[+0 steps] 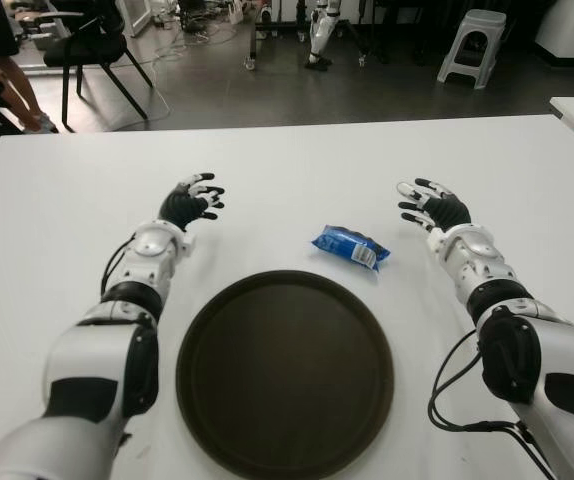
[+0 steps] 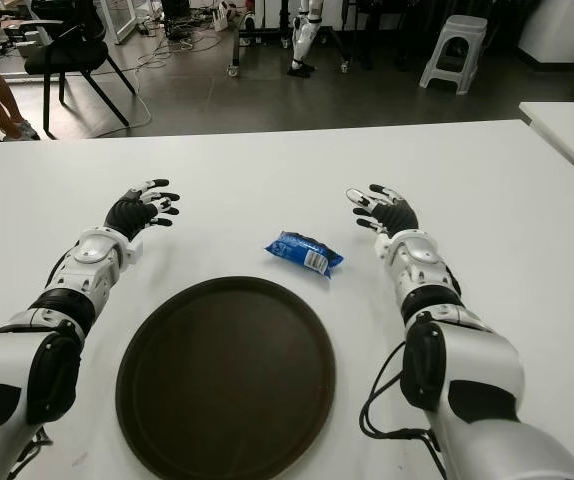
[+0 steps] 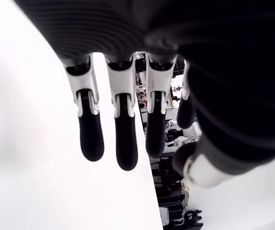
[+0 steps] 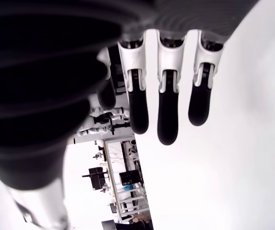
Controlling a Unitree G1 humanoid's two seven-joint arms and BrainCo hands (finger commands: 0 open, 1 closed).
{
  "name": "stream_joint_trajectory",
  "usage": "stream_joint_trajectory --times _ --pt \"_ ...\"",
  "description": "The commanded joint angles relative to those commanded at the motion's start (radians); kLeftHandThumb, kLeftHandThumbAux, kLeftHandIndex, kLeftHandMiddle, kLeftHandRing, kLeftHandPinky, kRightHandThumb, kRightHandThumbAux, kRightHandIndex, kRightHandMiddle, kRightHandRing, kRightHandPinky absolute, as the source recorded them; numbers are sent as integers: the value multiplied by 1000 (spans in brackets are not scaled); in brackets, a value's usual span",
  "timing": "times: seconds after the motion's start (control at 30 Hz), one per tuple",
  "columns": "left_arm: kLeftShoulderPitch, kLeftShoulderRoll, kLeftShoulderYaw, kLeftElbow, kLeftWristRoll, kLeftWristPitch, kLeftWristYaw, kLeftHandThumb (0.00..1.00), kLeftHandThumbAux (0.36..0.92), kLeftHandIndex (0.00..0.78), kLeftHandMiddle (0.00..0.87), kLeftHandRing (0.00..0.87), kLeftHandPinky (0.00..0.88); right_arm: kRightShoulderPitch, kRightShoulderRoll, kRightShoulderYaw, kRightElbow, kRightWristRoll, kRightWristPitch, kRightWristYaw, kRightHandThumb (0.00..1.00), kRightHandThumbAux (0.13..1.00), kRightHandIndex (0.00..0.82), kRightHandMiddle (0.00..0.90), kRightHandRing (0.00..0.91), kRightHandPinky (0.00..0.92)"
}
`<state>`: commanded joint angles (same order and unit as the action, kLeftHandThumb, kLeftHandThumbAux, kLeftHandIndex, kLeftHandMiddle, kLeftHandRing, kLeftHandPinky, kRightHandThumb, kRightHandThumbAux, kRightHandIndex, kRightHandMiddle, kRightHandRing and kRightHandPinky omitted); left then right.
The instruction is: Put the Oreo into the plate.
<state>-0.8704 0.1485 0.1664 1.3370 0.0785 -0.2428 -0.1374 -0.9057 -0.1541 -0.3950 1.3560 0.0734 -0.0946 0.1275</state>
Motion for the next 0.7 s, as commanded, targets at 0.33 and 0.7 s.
stream_joint_trajectory --times 0.33,0.7 --pt "0 1 0 1 3 1 -1 39 698 202 324 357 398 -4 -1 0 0 -4 10 -6 0 815 229 355 405 453" --pt "0 0 0 2 3 2 0 68 710 213 324 349 398 -8 -1 0 -2 -3 8 -4 0 809 219 352 394 435"
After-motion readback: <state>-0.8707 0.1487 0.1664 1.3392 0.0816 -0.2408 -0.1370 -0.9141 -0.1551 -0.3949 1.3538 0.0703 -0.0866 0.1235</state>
